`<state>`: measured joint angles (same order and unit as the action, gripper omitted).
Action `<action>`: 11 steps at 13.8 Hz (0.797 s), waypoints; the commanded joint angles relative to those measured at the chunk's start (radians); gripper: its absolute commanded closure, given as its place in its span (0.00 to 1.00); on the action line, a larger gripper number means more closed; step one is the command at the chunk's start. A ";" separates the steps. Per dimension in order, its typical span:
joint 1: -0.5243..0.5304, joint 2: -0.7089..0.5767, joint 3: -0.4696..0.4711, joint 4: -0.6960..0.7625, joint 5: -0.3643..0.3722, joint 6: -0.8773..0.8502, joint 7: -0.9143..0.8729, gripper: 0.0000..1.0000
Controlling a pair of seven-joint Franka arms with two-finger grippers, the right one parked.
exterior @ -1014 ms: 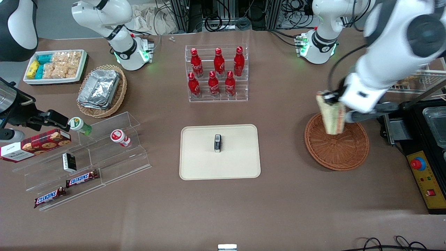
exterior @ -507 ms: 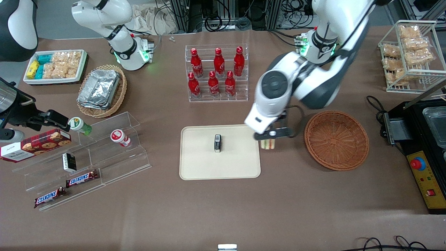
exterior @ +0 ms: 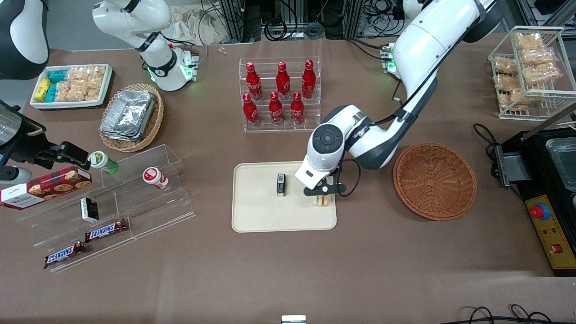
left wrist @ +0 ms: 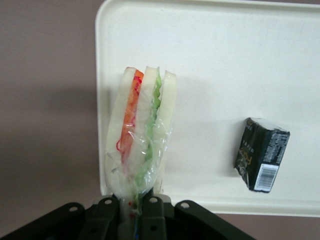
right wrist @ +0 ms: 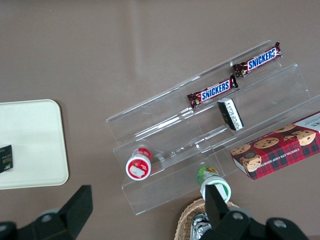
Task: Place sandwich from basket to tray
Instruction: 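Carry the sandwich over the cream tray beside the black box, then lower the sandwich onto the tray and open the left gripper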
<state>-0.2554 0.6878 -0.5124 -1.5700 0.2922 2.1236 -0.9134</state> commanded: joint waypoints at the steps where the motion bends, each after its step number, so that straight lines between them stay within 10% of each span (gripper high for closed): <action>1: -0.002 0.012 -0.003 -0.025 0.037 0.065 -0.010 1.00; 8: 0.005 0.042 0.014 -0.025 0.039 0.065 -0.024 0.92; 10: 0.011 0.042 0.015 -0.024 0.039 0.061 -0.042 0.01; 11: 0.018 0.038 0.015 -0.021 0.038 0.058 -0.051 0.00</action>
<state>-0.2499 0.7310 -0.4917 -1.5913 0.3116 2.1732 -0.9268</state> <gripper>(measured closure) 0.674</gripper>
